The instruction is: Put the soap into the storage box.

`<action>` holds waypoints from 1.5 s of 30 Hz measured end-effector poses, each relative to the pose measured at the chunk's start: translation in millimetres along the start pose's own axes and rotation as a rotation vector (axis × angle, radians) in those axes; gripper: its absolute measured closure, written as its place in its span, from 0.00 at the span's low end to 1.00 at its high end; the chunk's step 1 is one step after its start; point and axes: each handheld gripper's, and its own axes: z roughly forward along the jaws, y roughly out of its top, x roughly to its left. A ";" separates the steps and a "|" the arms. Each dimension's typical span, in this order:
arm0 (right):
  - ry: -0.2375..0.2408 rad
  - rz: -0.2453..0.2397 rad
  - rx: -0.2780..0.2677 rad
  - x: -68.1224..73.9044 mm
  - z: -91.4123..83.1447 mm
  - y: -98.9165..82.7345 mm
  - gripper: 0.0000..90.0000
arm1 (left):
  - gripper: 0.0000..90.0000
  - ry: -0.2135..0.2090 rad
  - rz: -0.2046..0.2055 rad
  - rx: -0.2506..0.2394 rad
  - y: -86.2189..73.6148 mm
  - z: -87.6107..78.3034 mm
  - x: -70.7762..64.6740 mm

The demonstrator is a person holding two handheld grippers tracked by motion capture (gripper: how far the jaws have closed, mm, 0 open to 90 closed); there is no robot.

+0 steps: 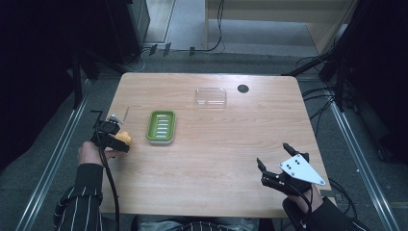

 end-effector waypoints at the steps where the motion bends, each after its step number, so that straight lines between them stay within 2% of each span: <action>1: 0.000 -0.001 0.000 0.3 -0.1 0.0 0.15 | 0.44 -0.001 0.002 -0.005 0.5 -0.1 -0.5; 10: 0.002 -0.001 0.000 0.1 -0.1 0.0 0.15 | 0.44 -0.002 0.011 -0.017 8.3 -2.8 -2.8; 17: 0.002 -0.001 0.001 0.3 0.3 0.0 0.15 | 0.44 0.000 0.033 -0.021 16.8 -3.1 -7.2; 26: 0.003 -0.001 0.001 0.1 0.1 0.0 0.15 | 0.44 -0.007 0.037 -0.056 24.7 -8.4 -7.9; 45: 0.001 -0.001 0.001 0.3 0.3 0.0 0.15 | 0.44 -0.005 0.072 -0.091 44.6 -16.5 -14.5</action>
